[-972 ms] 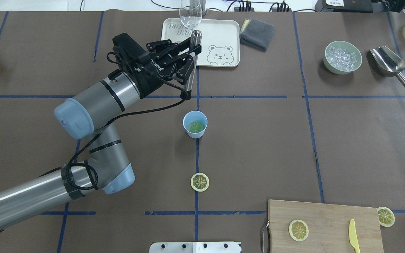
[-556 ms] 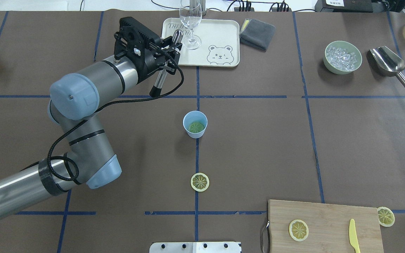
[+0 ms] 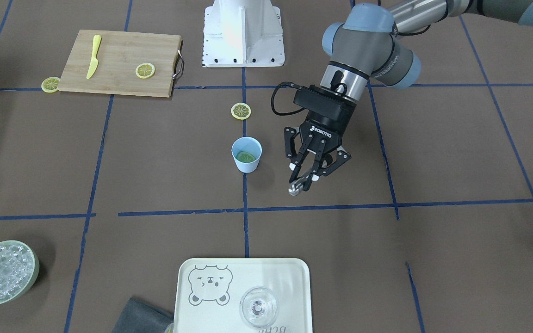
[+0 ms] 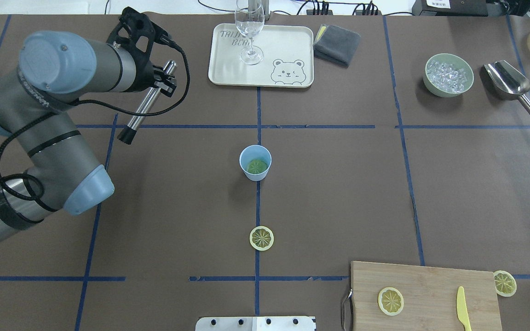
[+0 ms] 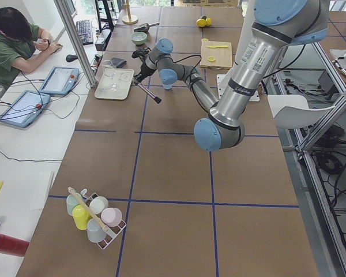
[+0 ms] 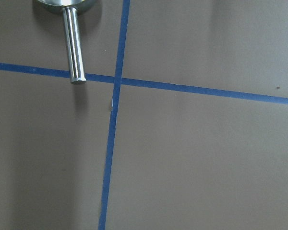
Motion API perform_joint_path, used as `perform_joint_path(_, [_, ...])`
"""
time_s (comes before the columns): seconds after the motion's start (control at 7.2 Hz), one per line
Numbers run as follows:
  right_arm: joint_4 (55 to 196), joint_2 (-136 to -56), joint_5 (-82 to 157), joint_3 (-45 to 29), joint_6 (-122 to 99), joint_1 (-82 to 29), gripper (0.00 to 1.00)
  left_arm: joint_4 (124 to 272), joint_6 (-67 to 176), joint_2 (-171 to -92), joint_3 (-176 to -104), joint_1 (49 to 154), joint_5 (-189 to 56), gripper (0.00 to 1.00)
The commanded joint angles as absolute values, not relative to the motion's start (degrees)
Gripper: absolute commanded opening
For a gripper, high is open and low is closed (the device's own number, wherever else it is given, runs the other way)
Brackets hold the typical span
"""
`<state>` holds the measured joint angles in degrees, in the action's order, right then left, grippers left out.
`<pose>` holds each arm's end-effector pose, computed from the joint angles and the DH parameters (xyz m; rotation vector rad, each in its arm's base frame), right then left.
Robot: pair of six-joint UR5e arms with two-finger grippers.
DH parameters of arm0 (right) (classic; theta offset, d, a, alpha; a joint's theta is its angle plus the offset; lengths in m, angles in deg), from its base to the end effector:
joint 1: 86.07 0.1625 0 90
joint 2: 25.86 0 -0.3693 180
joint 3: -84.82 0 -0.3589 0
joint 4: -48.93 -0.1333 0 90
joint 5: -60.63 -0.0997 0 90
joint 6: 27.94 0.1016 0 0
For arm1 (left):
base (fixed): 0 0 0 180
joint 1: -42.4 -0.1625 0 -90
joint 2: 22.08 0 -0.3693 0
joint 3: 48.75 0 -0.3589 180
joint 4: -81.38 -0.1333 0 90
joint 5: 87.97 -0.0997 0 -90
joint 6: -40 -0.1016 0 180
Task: Squeeze lemon into cup
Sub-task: 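Raise the muddler out of the cup and carry it back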
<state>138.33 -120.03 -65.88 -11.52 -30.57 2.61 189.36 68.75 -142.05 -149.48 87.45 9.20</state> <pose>0.0628 -0.4369 0.5940 0.0540 -0.6367 -0.0820 0.3347 -0.5060 0.2156 0.7535 0.7079 0.3213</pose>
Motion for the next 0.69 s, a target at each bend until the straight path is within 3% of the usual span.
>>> perform_joint_path(0.0, [134.82, -119.73, -65.84, -8.97, -30.49, 2.61, 1.00, 181.32, 69.52, -137.95, -149.82, 91.51, 17.03, 0.00])
perform_joint_path(0.56, [132.43, -119.37, -66.11, -6.85, -30.22, 2.61, 1.00, 182.10, 74.00, -127.12, -147.45, 92.67, 21.89, 0.00])
